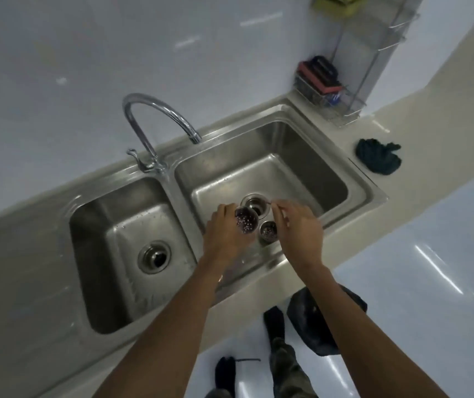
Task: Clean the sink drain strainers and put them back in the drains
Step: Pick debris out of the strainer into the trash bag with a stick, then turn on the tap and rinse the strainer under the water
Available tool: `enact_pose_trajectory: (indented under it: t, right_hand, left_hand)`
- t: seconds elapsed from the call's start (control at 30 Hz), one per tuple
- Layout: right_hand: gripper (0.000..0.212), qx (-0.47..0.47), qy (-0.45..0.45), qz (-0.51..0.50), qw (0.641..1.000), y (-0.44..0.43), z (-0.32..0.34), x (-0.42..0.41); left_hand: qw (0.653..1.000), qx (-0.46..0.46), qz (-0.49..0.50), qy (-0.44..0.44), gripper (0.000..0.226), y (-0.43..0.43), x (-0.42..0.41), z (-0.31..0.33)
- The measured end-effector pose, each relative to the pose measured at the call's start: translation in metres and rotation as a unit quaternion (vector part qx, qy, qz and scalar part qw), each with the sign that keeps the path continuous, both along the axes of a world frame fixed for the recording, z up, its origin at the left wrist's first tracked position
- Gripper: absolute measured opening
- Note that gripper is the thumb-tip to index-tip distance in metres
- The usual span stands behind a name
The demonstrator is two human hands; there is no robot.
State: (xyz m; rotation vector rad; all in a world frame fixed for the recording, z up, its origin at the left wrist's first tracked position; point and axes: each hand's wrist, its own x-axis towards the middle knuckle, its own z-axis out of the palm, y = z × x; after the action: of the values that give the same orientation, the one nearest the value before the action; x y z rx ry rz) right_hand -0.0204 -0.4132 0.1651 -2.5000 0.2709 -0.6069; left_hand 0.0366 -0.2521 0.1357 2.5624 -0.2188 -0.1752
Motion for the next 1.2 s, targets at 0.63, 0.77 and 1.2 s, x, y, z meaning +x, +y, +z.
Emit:
enact_pose_trajectory:
  t: [0.63, 0.77, 1.2]
  right_hand:
    - [0.025, -0.053, 0.203, 0.189, 0.959, -0.076, -0.111, 0.120]
    - [0.025, -0.038, 0.223, 0.188, 0.956, -0.073, -0.113, 0.124]
    - [0.028, -0.046, 0.239, 0.205, 0.948, -0.067, -0.126, 0.126]
  left_hand:
    - [0.950, 0.114, 0.061, 0.284, 0.092, -0.057, 0.051, -0.157]
    - [0.945, 0.127, 0.063, 0.294, 0.090, -0.052, 0.054, -0.163]
    - [0.944, 0.134, 0.049, 0.296, 0.081, -0.054, 0.058, -0.177]
